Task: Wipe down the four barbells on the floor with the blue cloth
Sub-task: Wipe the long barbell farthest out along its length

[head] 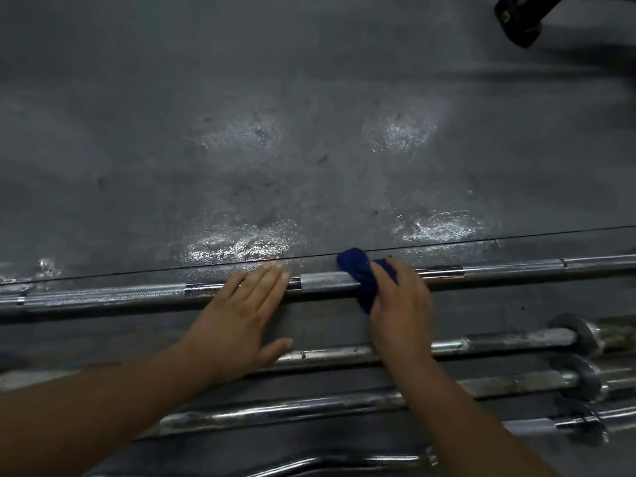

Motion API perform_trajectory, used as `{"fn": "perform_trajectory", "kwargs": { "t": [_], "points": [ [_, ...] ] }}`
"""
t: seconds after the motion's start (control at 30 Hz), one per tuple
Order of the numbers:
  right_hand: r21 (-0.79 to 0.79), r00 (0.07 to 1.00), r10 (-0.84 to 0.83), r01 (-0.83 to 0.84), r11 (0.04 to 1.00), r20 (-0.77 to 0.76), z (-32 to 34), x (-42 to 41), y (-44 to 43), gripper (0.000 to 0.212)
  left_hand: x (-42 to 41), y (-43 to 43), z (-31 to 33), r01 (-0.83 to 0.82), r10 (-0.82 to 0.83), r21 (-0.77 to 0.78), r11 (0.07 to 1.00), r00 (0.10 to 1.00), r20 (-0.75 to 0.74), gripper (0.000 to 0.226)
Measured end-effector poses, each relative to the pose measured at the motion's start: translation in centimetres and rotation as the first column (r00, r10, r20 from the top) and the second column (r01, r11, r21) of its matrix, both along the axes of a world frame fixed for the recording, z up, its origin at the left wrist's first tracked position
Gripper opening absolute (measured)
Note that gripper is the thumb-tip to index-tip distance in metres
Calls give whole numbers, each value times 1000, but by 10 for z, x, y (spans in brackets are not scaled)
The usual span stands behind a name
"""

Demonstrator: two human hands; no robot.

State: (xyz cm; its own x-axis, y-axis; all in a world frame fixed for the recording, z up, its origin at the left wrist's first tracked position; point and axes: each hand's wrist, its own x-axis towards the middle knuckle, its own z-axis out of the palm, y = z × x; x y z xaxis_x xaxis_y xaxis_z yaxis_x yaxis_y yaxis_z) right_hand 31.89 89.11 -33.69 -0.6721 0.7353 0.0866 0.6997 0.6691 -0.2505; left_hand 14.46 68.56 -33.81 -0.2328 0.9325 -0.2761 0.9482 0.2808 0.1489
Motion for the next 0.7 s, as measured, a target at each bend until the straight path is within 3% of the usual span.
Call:
{"fn": "perform_trajectory", "kwargs": {
  "t": [0.23, 0.33, 0.47, 0.53, 0.63, 0.7],
  "points": [
    [-19, 990, 128, -129, 991, -49, -9, -44, -7, 37, -7, 10, -6, -58, 57, 52, 997, 998, 9, 90],
    [-109, 987, 150, -156, 982, -57, -3, -45, 5, 40, -18, 9, 2, -96, 97, 70, 993, 995, -9, 86],
    [-192, 969, -158, 122, 974, -187, -1, -32, -22, 48, -26, -25, 6, -258, 264, 83, 963, 962, -65, 85],
    [-191, 959, -218, 183, 964, -183, -1, -48, -49, 47, -26, -35, 4, -284, 287, 46, 958, 954, -84, 88],
    [-105, 987, 124, -135, 985, -103, 0, -73, -63, 45, -23, -35, 0, -283, 285, 32, 959, 955, -84, 88],
    [-41, 948, 319, -319, 947, 2, 3, -65, -41, 44, -24, -35, 0, -277, 280, 41, 960, 955, -98, 88]
  ]
}}
